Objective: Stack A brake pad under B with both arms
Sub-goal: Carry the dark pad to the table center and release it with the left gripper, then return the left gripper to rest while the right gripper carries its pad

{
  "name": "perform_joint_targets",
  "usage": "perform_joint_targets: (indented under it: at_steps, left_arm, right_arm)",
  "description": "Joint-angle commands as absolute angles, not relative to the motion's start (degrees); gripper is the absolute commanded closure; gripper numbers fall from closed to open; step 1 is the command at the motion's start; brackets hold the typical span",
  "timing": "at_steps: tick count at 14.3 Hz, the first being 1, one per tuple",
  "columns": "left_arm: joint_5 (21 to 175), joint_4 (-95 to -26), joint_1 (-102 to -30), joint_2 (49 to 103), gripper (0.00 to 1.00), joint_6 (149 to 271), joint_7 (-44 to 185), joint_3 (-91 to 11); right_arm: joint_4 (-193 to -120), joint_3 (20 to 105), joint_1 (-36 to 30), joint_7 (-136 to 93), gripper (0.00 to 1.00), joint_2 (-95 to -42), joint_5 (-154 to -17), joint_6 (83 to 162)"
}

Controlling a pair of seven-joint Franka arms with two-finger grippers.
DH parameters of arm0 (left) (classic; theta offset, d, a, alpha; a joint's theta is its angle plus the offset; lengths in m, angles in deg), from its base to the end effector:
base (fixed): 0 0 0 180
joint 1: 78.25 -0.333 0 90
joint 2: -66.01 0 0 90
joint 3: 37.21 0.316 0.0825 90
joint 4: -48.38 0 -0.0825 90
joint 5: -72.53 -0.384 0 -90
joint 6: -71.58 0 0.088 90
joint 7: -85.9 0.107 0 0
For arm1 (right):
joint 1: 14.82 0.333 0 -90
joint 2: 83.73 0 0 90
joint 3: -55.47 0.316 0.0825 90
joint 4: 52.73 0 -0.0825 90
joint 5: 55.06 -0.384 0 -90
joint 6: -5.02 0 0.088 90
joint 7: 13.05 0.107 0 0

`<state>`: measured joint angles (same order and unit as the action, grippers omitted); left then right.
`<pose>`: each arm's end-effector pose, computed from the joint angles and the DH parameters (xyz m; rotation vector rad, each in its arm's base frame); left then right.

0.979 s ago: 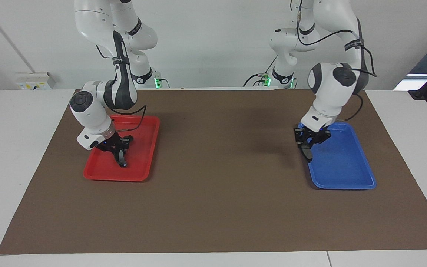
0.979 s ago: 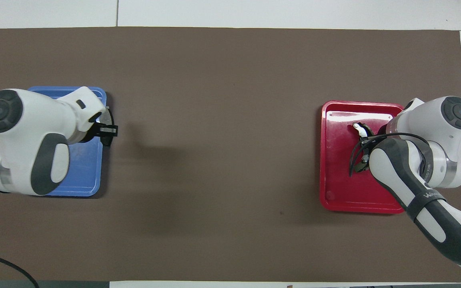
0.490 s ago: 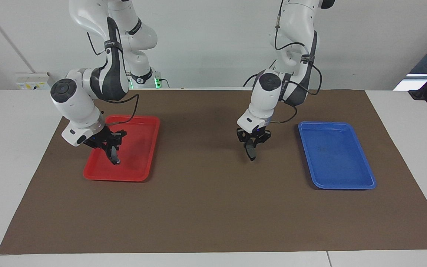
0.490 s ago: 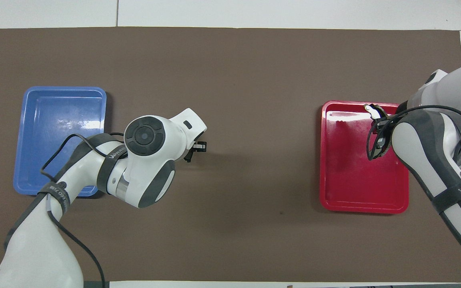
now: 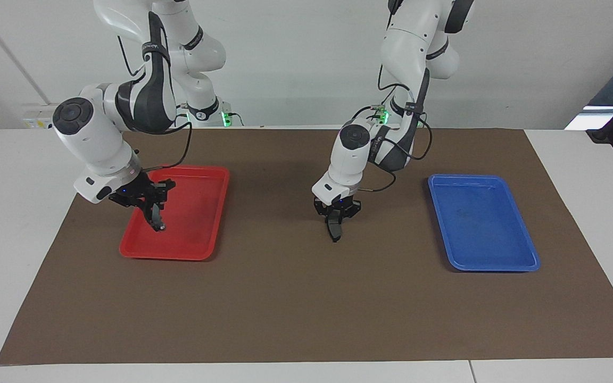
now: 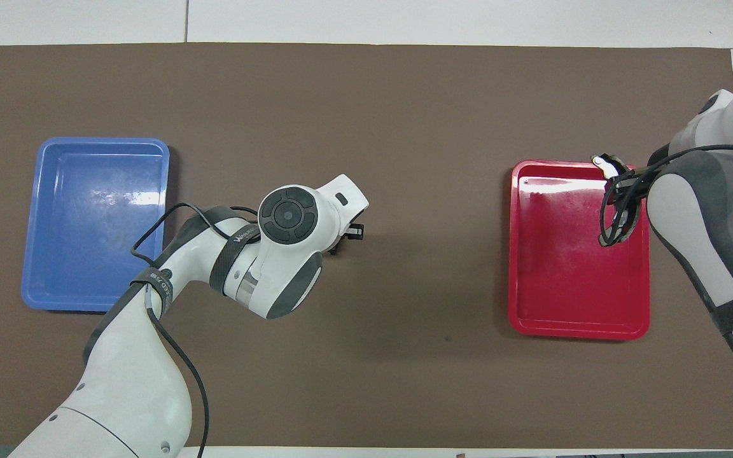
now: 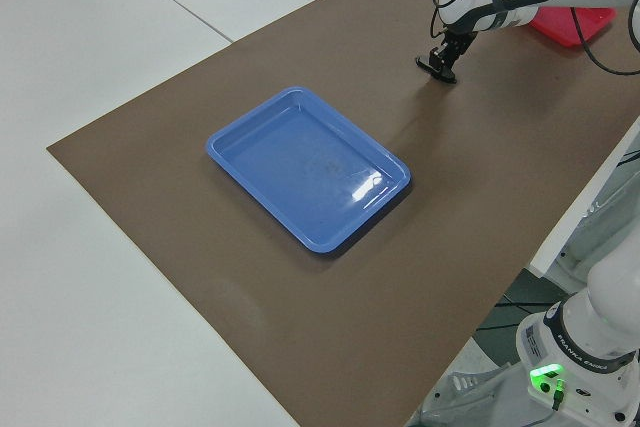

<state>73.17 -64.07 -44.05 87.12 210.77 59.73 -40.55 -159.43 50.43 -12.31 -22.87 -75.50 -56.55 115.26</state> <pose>0.4958 -0.3789 0.2958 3.0503 -0.2836 0.1056 0.5884 -0.0224 0.4334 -3.1136 -0.1833 0.1241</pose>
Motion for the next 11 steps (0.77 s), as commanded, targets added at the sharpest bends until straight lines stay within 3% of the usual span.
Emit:
perform_joint_targets:
  at_steps: [1,2,5,9,11]
  left_arm:
    - [73.1,-65.4,-43.2,86.3,0.08,211.9,58.7,-39.7]
    - [73.1,-65.4,-43.5,86.3,0.01,211.8,58.7,-39.6]
    - [73.1,-65.3,-45.7,85.0,0.01,211.2,59.3,-39.1]
    - [73.1,-65.4,-53.5,78.5,0.01,207.7,59.7,-39.1]
    - [73.1,-65.3,-59.2,74.1,0.01,202.6,63.2,-39.1]
  right_arm:
    - [-158.5,50.9,-13.3,-24.7,1.00,-75.4,-56.7,114.2]
    - [-158.5,50.9,-13.3,-24.7,1.00,-75.4,-56.7,114.2]
    - [-158.5,50.9,-13.2,-24.7,1.00,-75.4,-56.9,114.1]
    - [-158.4,51.1,-11.0,-23.7,1.00,-75.3,-58.0,114.3]
    - [-157.7,51.0,-6.4,-19.1,1.00,-75.0,-59.8,115.0]
